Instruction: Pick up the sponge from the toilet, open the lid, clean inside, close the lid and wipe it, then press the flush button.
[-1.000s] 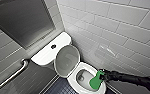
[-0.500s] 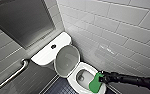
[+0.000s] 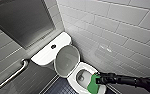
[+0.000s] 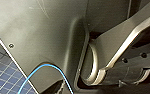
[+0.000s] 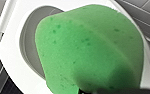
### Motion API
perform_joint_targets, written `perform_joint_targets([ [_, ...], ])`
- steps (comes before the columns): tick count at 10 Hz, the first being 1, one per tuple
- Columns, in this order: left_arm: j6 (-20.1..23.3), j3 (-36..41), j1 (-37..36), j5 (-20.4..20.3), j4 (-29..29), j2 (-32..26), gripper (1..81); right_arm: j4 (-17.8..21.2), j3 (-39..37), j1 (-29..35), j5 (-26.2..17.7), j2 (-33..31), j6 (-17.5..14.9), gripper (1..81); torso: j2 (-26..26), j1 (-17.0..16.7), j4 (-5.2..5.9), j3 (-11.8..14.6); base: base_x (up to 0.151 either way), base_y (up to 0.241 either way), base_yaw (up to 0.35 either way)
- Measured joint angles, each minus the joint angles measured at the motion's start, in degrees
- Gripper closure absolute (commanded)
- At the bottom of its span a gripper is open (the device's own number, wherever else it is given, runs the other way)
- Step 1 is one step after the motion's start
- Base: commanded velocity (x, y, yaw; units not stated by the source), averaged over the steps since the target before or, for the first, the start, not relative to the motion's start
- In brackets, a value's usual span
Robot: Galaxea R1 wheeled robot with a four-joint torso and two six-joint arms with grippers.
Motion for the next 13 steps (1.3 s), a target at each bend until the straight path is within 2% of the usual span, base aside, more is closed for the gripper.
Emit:
perform_joint_targets([
  [4,0.0,0.0,-0.02,0.0,-0.01,0.02,1.0,0.48,0.79,4.79,-2.67,2.26,0.61,81.1,0.0,0.0,0.0,0.0,0.0,0.0,0.0],
  [6,-0.02,0.0,-0.02,0.02,0.0,0.02,1.0,0.48,-3.83,6.73,-2.3,2.73,1.05,81.1,0.0,0.0,0.0,0.0,0.0,0.0,0.0],
  [7,0.0,0.0,-0.02,0.0,0.0,0.0,1.0,0.44,-5.74,6.73,-1.6,2.86,1.1,81.1,0.0,0.0,0.0,0.0,0.0,0.0,0.0],
  [9,0.0,0.0,-0.05,0.0,0.0,0.02,1.0,0.41,-8.27,6.56,5.07,2.91,1.24,81.1,0.0,0.0,0.15,0.0,0.0,0.0,0.0],
  [10,-0.02,0.0,-0.07,-0.02,0.0,0.02,1.0,0.39,-8.96,6.31,6.46,2.84,1.32,81.1,0.0,0.0,0.94,0.0,0.0,0.0,0.0],
  [11,0.0,0.0,-0.07,0.02,0.0,0.13,1.0,0.39,-9.73,6.1,6.49,2.83,1.45,81.1,0.0,0.0,2.52,0.0,0.0,0.0,0.0],
  [13,-0.02,0.06,-0.02,0.02,0.0,0.46,1.0,0.41,-10.36,6.28,8.11,3.0,1.46,81.1,0.0,0.0,6.36,0.0,0.0,0.0,0.0],
])
